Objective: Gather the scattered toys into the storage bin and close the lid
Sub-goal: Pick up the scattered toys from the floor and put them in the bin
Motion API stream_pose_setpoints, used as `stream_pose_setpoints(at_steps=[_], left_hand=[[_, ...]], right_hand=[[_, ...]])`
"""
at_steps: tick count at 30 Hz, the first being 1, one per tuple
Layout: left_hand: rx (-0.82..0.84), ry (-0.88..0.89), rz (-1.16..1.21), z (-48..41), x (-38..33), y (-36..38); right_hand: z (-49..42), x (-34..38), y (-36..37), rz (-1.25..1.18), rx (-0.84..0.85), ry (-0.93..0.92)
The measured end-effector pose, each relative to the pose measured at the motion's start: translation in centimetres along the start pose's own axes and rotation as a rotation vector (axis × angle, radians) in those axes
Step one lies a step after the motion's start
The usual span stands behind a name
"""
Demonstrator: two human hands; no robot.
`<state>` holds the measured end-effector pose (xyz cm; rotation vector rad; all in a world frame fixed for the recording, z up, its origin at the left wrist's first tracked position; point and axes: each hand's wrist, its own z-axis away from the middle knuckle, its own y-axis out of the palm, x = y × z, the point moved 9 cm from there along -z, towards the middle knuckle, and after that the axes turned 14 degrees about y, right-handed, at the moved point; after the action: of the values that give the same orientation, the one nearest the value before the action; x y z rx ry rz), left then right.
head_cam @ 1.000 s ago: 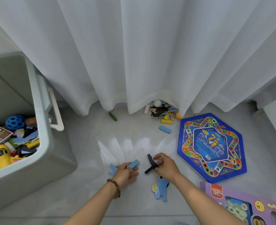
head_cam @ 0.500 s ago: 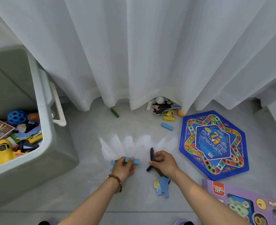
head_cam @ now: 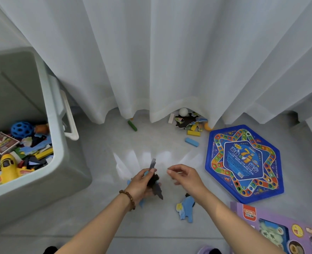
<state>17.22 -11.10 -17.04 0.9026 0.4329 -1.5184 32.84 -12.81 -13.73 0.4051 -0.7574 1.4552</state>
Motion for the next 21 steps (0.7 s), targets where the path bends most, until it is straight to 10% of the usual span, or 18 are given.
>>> stream_pose_setpoints(at_steps=[9, 21], left_hand=[[-0.137, 0.082, -0.332, 1.5, -0.6, -4.3], [-0.296, 0.119, -0.549, 3.6, 0.0, -11.6]], right_hand=[[1.2, -8.6, -3.1, 0.637, -0.135, 0.074], [-0.5, -3.8, 0.8, 0.232, 0.027, 0.112]])
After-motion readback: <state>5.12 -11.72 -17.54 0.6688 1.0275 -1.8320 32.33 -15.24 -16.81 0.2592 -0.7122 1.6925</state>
